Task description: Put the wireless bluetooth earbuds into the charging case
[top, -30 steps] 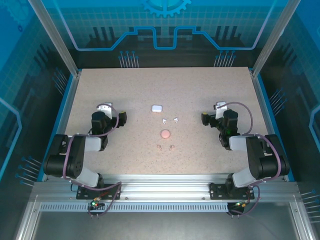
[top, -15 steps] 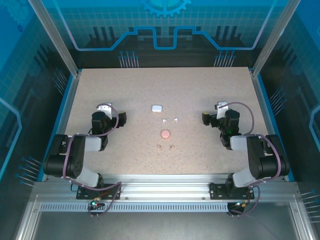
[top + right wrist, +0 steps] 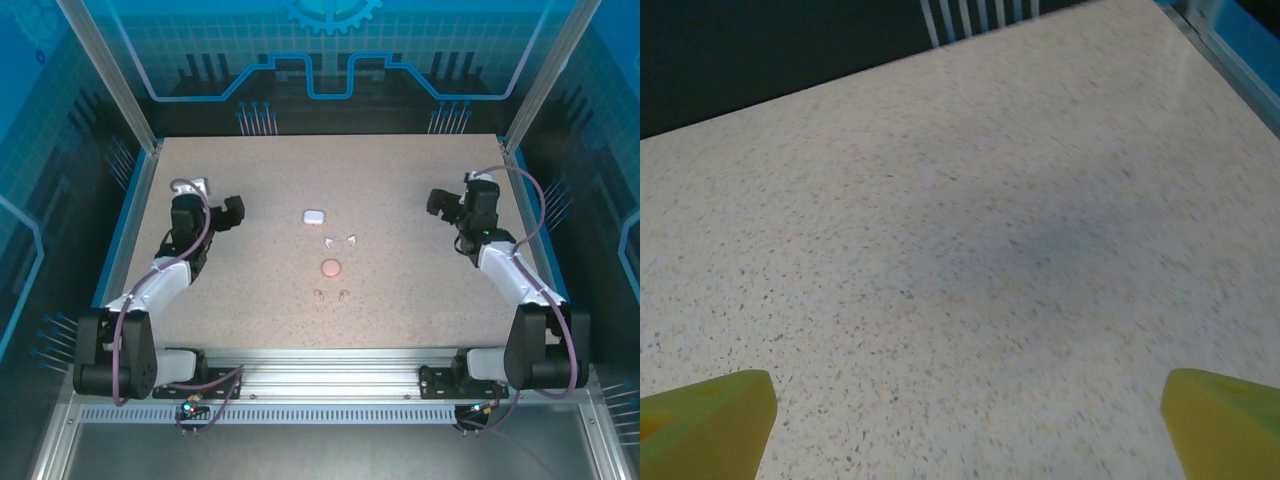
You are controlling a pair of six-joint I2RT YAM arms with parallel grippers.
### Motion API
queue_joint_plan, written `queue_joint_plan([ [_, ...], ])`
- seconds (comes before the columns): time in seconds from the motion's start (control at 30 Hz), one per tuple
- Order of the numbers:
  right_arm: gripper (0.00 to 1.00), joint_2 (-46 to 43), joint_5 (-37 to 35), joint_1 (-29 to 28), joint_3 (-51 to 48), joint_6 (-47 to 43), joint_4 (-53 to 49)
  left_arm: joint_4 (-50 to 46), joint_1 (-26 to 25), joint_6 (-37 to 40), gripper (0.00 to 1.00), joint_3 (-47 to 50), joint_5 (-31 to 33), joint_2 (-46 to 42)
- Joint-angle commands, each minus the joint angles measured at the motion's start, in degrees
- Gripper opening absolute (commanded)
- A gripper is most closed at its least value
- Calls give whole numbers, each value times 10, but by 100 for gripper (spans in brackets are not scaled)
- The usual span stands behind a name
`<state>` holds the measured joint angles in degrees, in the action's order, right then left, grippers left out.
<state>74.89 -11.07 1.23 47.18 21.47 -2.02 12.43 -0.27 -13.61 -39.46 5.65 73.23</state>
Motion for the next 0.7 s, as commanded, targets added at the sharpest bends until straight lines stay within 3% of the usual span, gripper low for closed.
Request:
queue_joint_plan([
  [0.0,100,-17,52,2,22,75,-173,-140,-16,-104,99,-52,-51,-10],
  [0.2,100,-4,108,-76,89,77,-303,-180,-82,-177,99,-63,-44,-5],
  [0.33,97,48,75,-182,147,131,-392,-189,-117,-215,99,-47,-37,1],
  [0.47,96,110,70,-282,183,225,-418,-200,-145,-246,99,-41,-29,7],
  [0.67,95,230,37,-381,286,317,-467,-202,-162,-280,99,-31,1,1],
])
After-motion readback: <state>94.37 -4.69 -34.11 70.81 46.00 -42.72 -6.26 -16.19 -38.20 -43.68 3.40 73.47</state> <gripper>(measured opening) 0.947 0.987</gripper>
